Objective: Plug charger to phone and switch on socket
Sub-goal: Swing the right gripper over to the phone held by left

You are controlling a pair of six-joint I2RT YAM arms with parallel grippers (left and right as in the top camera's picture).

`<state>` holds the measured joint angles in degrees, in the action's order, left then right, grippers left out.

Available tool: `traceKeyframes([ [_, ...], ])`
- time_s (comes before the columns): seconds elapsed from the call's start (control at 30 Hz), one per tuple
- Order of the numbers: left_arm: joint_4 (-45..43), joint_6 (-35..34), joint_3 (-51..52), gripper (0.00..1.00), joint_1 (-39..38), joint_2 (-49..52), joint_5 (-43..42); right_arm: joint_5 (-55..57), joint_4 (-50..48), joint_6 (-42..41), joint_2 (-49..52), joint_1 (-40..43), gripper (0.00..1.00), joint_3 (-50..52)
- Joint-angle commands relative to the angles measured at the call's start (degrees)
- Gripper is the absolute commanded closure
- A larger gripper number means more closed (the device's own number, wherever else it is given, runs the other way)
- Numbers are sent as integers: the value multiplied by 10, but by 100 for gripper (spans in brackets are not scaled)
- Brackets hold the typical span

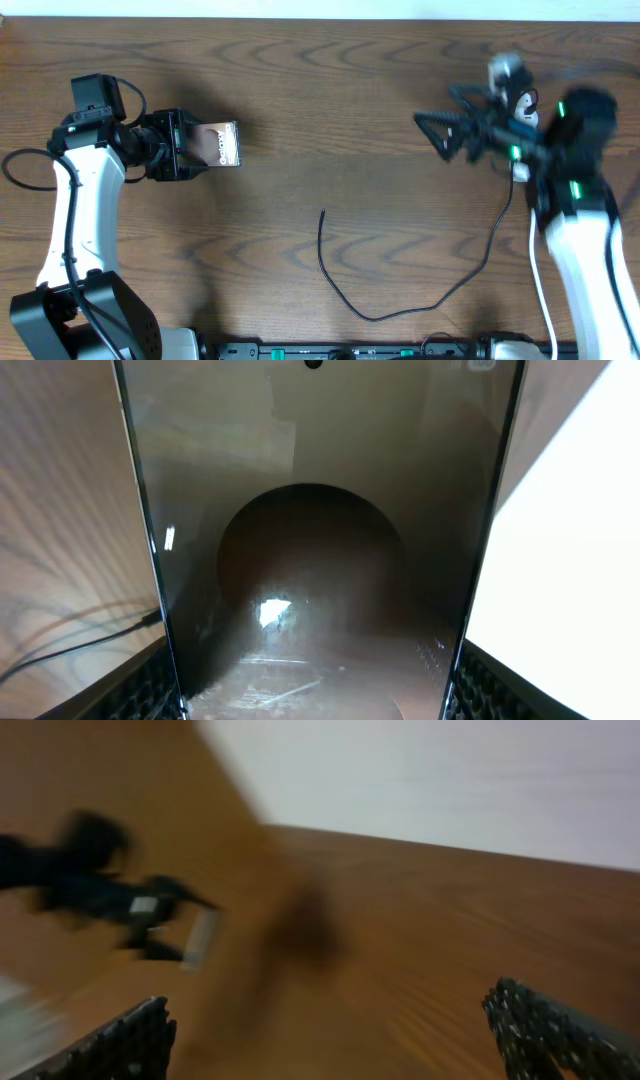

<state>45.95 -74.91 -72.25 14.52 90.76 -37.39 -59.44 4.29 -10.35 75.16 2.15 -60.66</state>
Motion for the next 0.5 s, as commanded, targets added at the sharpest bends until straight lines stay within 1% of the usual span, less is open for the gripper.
traceKeyframes([
  [0.0, 7, 5, -10, 93, -1, -2, 13, -243, -56, -76, 101, -7, 1, -59],
  [0.07, 10, 3, -10, 93, -7, -2, 24, -249, -130, -161, 155, -10, 1, -79],
  [0.17, 12, -4, -10, 92, -22, -2, 49, -216, -258, -287, 222, -26, 1, -85],
  [0.23, 13, -16, -10, 93, -33, -2, 67, -184, -305, -372, 260, -46, 1, -85],
  [0.27, 14, -22, -10, 93, -38, -2, 74, -170, -318, -401, 275, -57, 1, -85],
  [0.33, 13, -35, -10, 93, -49, -2, 89, -150, -330, -425, 302, -81, 1, -85],
  [0.47, 13, -56, -10, 93, -70, -2, 111, -123, -332, -431, 349, -135, 1, -85],
])
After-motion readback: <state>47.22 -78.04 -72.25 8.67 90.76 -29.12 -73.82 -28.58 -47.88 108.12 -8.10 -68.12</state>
